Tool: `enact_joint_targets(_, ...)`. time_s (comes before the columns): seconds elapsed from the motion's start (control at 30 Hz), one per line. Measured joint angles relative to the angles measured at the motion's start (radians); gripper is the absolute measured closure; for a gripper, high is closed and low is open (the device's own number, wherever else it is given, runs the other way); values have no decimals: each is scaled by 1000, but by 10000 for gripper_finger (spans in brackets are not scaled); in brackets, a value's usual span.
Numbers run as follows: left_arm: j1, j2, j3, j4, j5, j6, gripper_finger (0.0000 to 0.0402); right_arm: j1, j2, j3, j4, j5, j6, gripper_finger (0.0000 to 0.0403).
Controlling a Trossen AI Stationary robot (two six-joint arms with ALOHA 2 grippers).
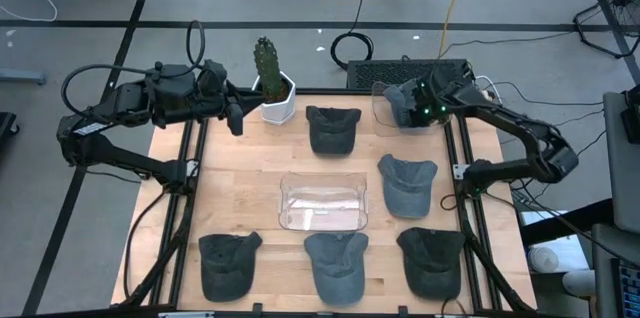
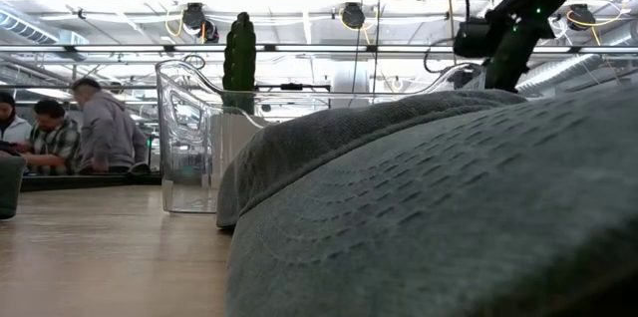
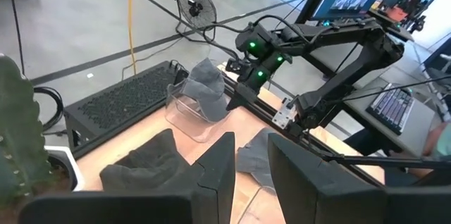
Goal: Pick & Place hat
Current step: Adjust the top transparent bin on the table
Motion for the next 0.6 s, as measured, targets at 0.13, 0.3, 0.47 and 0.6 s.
enact_joint_targets(0.13, 0, 0, 0, 0, 0, 0, 309, 71, -86, 1, -72, 45, 30, 363)
enact_joint_targets(0.3, 0, 0, 0, 0, 0, 23, 309, 162, -127, -11, -158, 86, 91, 391)
enact_joint_targets(0.47, 0, 2, 0, 0, -4, 63, 309, 183, -67, -122, 58, 208, 170, 401)
enact_joint_targets(0.6, 0, 8, 0, -2, -10, 81, 309, 166, -3, -209, 212, 210, 285, 402)
